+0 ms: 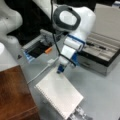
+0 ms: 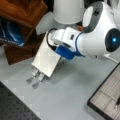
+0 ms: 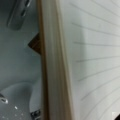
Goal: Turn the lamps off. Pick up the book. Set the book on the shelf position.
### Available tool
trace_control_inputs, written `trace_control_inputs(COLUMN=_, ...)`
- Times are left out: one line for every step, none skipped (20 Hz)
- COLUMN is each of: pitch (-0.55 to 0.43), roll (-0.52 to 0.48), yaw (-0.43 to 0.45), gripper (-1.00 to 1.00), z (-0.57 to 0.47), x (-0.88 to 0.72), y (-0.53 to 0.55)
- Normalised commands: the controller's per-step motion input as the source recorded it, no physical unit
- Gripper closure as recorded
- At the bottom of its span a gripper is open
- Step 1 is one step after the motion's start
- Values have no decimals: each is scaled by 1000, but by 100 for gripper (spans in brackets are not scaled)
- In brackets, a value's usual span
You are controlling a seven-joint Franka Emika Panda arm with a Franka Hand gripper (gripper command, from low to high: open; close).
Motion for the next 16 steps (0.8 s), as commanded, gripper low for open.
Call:
trace_control_inputs(pitch=-112, roll=-668, yaw=96, gripper=-100, z=-196, x=-57, y=114)
trace_control_inputs(pitch=-122, roll=-646, yaw=88, gripper=-100, z=-200, x=-57, y=119)
trace_control_inputs(pitch=-139, roll=-649, yaw=88, gripper=-100, z=-210, x=-61, y=119)
trace_control_inputs(pitch=-133, roll=-612, yaw=80, gripper=-100, z=-215, x=-60, y=119)
trace_control_inputs(pitch=-130, roll=-577, yaw=74, gripper=-100, z=-221, x=-55, y=115)
trace_control_inputs(pitch=-119, roll=-528, yaw=66, gripper=-100, z=-222, x=-47, y=113)
trace_control_inputs(pitch=-111, roll=-504, yaw=61, gripper=-100, z=-218, x=-36, y=104)
trace_control_inputs(pitch=-101, roll=-467, yaw=51, gripper=-100, z=-211, x=-22, y=96)
trace_control_inputs(pitch=-99, roll=-449, yaw=53, gripper=-100, z=-198, x=13, y=85)
trace_control_inputs(pitch=-92, roll=-422, yaw=46, gripper=-100, z=-174, x=50, y=78)
trace_control_inputs(pitch=-96, roll=-406, yaw=44, gripper=-100, z=-164, x=70, y=66)
trace_control_inputs(pitch=-110, roll=-392, yaw=45, gripper=-100, z=-167, x=80, y=56)
trace_control_inputs(pitch=-118, roll=-388, yaw=37, gripper=-100, z=-162, x=86, y=60)
trace_control_inputs(pitch=-116, roll=-380, yaw=24, gripper=-100, z=-165, x=79, y=72)
trace_control_inputs(pitch=-114, roll=-368, yaw=18, gripper=-100, z=-167, x=71, y=84)
trace_control_inputs(pitch=-100, roll=-383, yaw=20, gripper=-100, z=-163, x=62, y=92)
